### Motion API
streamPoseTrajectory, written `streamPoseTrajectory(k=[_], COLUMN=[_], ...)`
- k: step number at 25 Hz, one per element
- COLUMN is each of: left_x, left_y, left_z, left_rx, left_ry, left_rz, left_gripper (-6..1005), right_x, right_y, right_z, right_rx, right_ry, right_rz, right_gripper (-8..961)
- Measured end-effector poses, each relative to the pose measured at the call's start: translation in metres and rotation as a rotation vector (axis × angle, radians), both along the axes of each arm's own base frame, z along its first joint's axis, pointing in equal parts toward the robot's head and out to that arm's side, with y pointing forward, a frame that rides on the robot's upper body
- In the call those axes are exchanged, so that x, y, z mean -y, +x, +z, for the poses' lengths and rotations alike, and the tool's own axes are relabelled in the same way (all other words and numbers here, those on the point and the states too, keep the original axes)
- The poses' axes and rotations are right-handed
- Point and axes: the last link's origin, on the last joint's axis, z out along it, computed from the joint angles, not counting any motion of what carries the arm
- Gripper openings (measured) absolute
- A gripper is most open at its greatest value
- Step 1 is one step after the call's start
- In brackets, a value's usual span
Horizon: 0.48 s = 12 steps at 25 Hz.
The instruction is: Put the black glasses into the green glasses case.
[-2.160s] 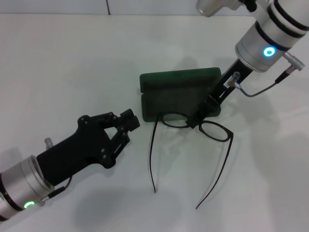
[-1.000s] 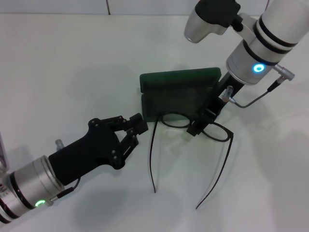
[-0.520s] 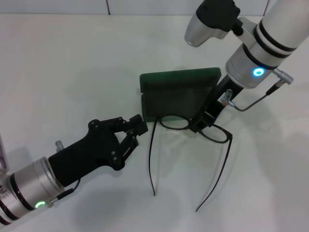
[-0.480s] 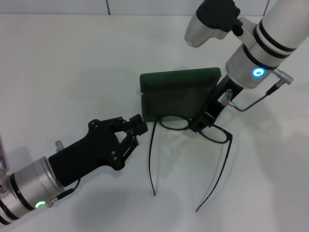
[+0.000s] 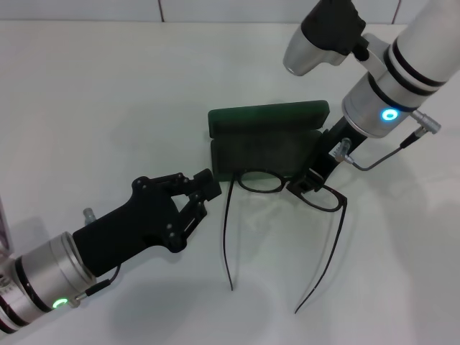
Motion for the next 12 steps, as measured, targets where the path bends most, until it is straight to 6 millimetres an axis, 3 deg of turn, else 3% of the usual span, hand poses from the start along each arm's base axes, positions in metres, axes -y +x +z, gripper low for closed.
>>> streamPoseTrajectory(k=[4,12], left_x=[0.001,0.003], left_y=[0.0,0.001], left_z=[-0.001,0.0], left_rx=[0.003,0.019], left_ry=[-0.004,-0.006], left_rz=[0.001,0.003], left_gripper=[78,68], right_x=[0.002,0.012], right_y=[0.0,0.0], right_z=[-0.001,0.0], right_rx=[-0.018,-0.046], right_ry=[0.001,0.008], right_rz=[0.003,0.09], right_gripper=[97,93])
